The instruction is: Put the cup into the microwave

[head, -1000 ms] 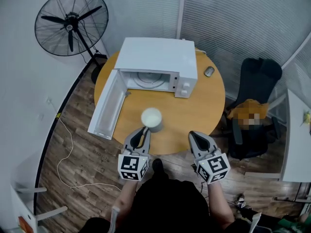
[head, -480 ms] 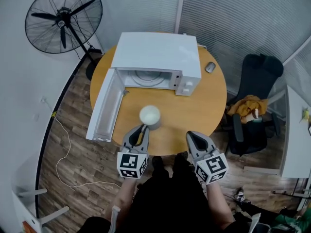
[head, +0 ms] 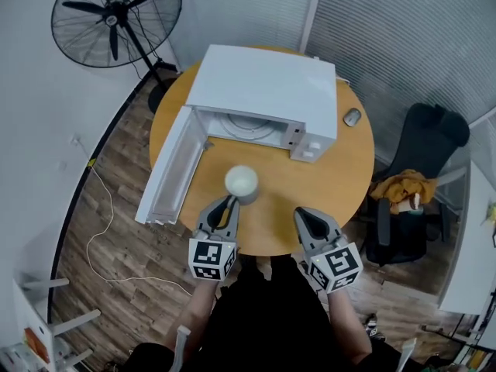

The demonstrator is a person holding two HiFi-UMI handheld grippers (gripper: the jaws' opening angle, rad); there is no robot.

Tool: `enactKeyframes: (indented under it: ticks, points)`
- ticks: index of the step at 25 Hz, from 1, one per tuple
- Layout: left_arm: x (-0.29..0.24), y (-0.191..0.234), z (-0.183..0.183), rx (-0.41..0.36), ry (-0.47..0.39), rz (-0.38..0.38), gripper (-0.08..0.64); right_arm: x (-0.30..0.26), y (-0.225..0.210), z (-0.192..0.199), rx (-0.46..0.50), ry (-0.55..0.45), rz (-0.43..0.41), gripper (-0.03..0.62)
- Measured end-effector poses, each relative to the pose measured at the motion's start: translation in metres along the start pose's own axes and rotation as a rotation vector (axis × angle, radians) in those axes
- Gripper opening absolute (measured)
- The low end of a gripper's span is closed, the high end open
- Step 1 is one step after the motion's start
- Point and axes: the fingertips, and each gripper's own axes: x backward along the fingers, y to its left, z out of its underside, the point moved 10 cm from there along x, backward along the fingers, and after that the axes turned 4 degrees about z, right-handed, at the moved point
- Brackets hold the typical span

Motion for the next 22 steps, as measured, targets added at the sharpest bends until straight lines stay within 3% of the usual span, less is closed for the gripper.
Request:
enactKeyframes:
  ticks: [5, 11, 22]
  points:
    - [-0.024, 0.003, -0.004, 0.018, 0.001, -0.07, 0.041, -0.028, -0.024, -0.013, 0.035, 0.022, -0.08, 0.009]
    - [-0.062, 0.006, 0.001, -0.046, -0.018, -0.15, 0.041, -0.061, -0.053, -0.021, 0.062, 0.053, -0.184, 0.009]
    - [-0.123, 0.01, 0.01, -0.024, 0.002, -0.255, 0.041, -0.102, -0.093, -0.013, 0.082, 0.109, -0.337, 0.009]
